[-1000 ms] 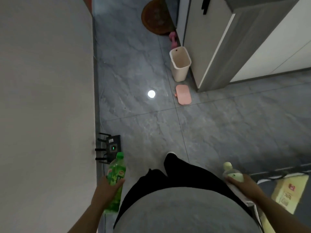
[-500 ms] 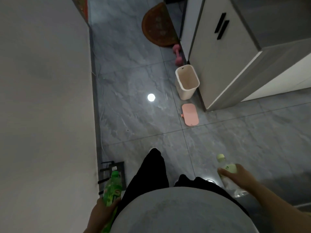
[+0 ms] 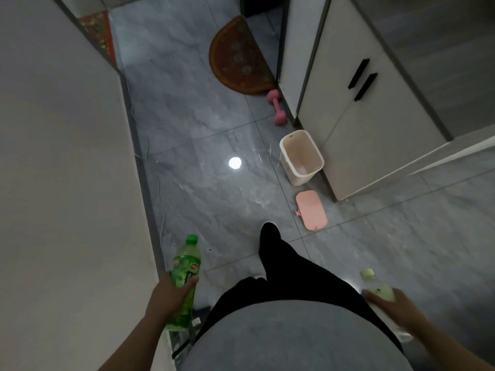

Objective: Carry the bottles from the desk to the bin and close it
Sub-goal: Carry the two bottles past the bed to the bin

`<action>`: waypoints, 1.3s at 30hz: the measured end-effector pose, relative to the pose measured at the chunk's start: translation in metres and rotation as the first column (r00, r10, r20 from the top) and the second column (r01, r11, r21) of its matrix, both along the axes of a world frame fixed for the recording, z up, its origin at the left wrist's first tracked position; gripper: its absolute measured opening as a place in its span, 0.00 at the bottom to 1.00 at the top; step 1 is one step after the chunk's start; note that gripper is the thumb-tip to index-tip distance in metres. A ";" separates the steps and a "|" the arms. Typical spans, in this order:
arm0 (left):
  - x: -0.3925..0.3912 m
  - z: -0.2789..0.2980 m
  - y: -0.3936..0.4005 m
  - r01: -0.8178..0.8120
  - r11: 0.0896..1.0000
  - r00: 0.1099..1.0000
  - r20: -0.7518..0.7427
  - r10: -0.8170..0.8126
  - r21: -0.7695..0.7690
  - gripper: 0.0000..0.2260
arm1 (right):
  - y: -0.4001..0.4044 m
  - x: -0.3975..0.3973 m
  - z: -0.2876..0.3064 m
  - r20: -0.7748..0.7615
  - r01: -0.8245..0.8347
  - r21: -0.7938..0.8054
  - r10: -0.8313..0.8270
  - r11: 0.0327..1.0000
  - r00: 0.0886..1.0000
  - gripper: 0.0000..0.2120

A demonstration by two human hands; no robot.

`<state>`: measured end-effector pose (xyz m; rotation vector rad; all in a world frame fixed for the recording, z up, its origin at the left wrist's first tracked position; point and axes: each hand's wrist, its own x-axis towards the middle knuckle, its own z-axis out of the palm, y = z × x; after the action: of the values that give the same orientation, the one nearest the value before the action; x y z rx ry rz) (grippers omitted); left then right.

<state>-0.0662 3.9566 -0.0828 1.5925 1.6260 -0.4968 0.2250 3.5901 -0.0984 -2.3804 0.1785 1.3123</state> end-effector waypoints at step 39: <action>0.441 -0.042 0.360 0.777 0.627 0.629 0.017 -0.777 -0.058 0.25 | 0.302 0.130 -0.034 -0.061 0.536 -0.216 -0.559 0.816 0.827 0.34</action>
<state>0.3744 4.3168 -0.1245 2.2168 0.8118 -0.9847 0.3548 3.8922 -0.1324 -2.1418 0.9934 1.1841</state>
